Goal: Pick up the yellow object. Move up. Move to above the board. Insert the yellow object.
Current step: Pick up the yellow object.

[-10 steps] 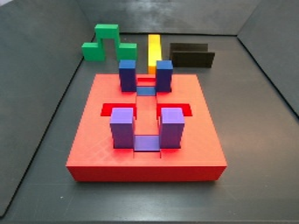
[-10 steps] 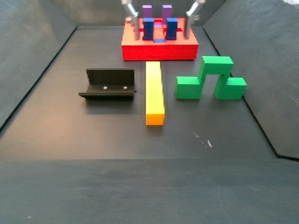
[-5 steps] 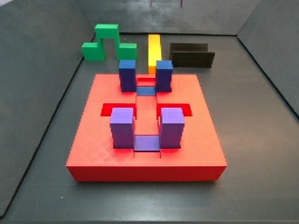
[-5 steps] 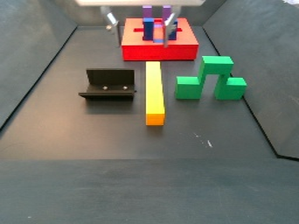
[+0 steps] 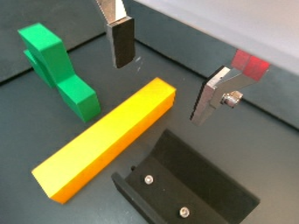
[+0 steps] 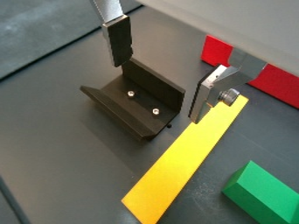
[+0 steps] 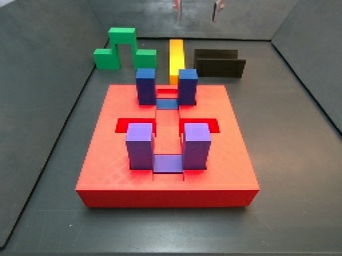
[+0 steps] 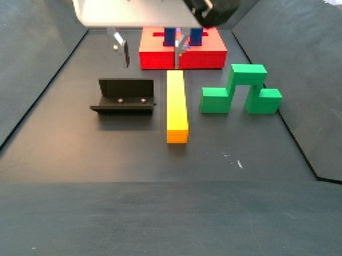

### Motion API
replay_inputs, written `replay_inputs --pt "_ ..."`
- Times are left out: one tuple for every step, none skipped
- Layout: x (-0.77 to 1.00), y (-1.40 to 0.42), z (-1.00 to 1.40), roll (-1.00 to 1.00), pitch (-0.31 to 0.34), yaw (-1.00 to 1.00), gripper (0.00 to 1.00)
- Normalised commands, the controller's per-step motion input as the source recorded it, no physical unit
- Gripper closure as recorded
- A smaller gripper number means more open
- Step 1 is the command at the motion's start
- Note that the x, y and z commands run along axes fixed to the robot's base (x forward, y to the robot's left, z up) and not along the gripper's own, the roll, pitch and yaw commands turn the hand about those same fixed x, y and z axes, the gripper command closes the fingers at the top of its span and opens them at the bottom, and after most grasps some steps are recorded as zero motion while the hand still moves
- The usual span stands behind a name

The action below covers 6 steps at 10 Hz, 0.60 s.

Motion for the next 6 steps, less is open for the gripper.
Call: replay_inputs --pt "-0.03 -0.11 -0.43 -0.02 -0.061 0.00 0.00" --pt "-0.08 -0.13 -0.46 -0.01 -0.061 0.00 0.00" --pt "-0.10 -0.11 -0.45 0.00 -0.050 0.00 0.00" --pt "-0.12 -0.09 -0.43 0.00 -0.037 0.00 0.00" --pt "-0.22 -0.09 -0.38 0.00 -0.060 0.00 0.00" --pt "-0.24 -0.09 -0.33 -0.02 -0.077 0.00 0.00"
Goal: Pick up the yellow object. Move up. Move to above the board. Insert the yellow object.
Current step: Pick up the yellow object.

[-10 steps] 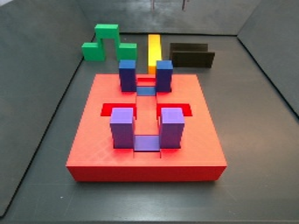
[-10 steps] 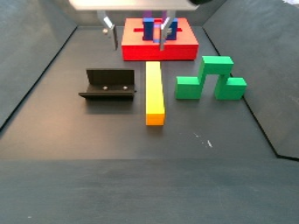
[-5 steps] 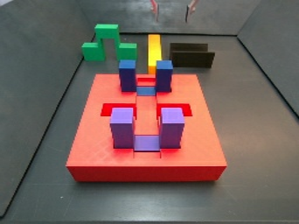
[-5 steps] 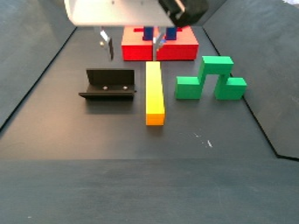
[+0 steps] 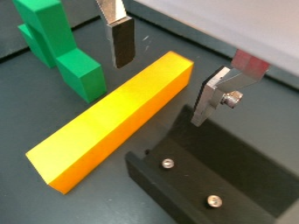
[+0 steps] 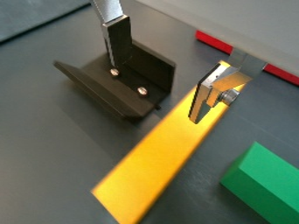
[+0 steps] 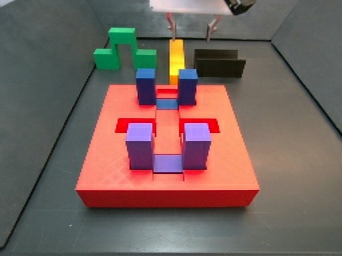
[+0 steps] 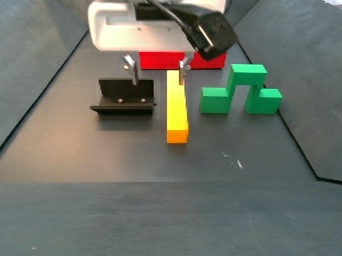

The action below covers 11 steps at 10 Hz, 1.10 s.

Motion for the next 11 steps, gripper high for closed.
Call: replay_inputs --pt "-0.16 -0.05 -0.29 -0.03 -0.070 0.00 0.00" --pt "-0.11 0.00 -0.21 -0.02 -0.043 0.00 0.00" --pt "-0.07 0.00 -0.12 0.00 -0.011 0.00 0.00" --pt "-0.06 0.00 -0.13 0.00 -0.006 0.00 0.00" --pt "-0.11 0.00 -0.20 0.00 -0.014 0.00 0.00" --pt "-0.17 -0.03 -0.27 0.00 -0.033 0.00 0.00" --pt "-0.12 0.00 -0.22 0.00 -0.017 0.00 0.00" --pt "-0.07 0.00 -0.17 0.00 -0.011 0.00 0.00" --pt "0.00 0.00 -0.15 0.00 -0.001 0.00 0.00" --pt "0.00 0.00 -0.13 0.00 0.000 0.00 0.00" --pt "0.00 -0.03 -0.14 0.00 0.000 0.00 0.00"
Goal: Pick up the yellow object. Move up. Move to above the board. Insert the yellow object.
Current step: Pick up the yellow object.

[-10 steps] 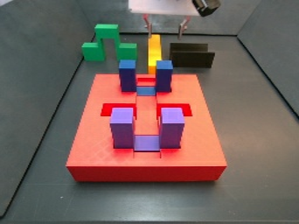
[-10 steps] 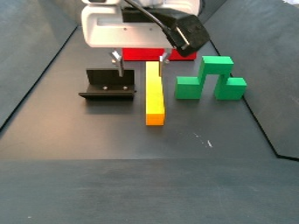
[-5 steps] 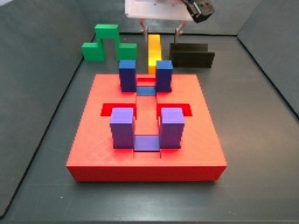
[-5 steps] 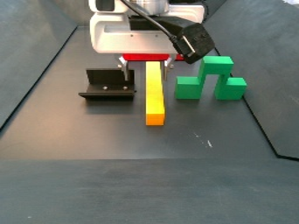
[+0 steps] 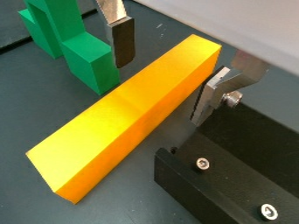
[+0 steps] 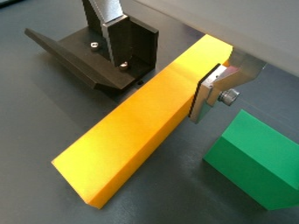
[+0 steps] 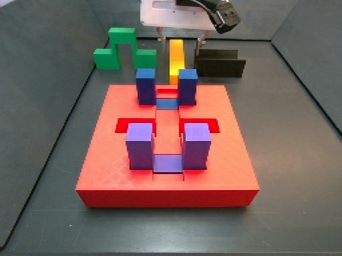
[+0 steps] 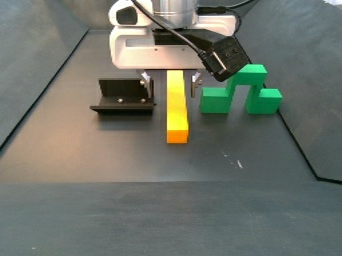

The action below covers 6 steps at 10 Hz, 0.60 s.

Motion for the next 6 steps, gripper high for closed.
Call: replay_inputs --pt "0.00 -0.05 -0.20 0.00 0.000 0.00 0.00" --pt "-0.04 -0.07 -0.22 0.01 0.000 0.00 0.00" --pt "-0.05 -0.01 -0.17 0.00 0.000 0.00 0.00" --pt "-0.07 0.00 -0.13 0.00 0.000 0.00 0.00" --pt "-0.08 0.00 -0.11 0.00 0.000 0.00 0.00" --pt "-0.09 0.00 -0.09 0.00 0.000 0.00 0.00"
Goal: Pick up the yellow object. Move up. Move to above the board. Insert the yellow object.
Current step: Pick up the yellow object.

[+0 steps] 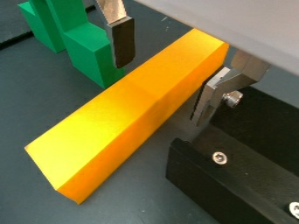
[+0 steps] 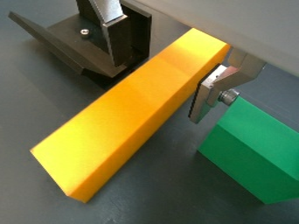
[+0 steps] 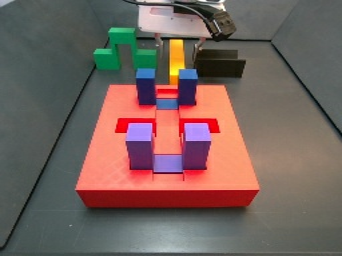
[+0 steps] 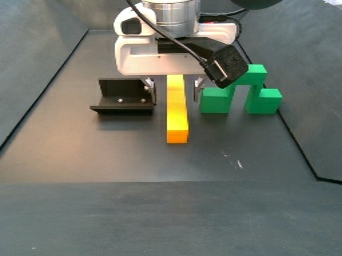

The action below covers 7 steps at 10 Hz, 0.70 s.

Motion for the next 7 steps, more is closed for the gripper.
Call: replay_inputs --pt "-0.07 0.00 -0.10 0.00 0.000 0.00 0.00" --pt "-0.06 0.00 -0.14 0.00 0.000 0.00 0.00" --pt "-0.06 0.00 -0.17 0.00 0.000 0.00 0.00" --pt "-0.06 0.00 -0.18 0.01 0.000 0.00 0.00" --pt "-0.06 0.00 -0.13 0.00 0.000 0.00 0.00" --pt "-0.04 0.00 -0.08 0.00 0.000 0.00 0.00" --pt "-0.03 0.00 -0.10 0.00 0.000 0.00 0.00"
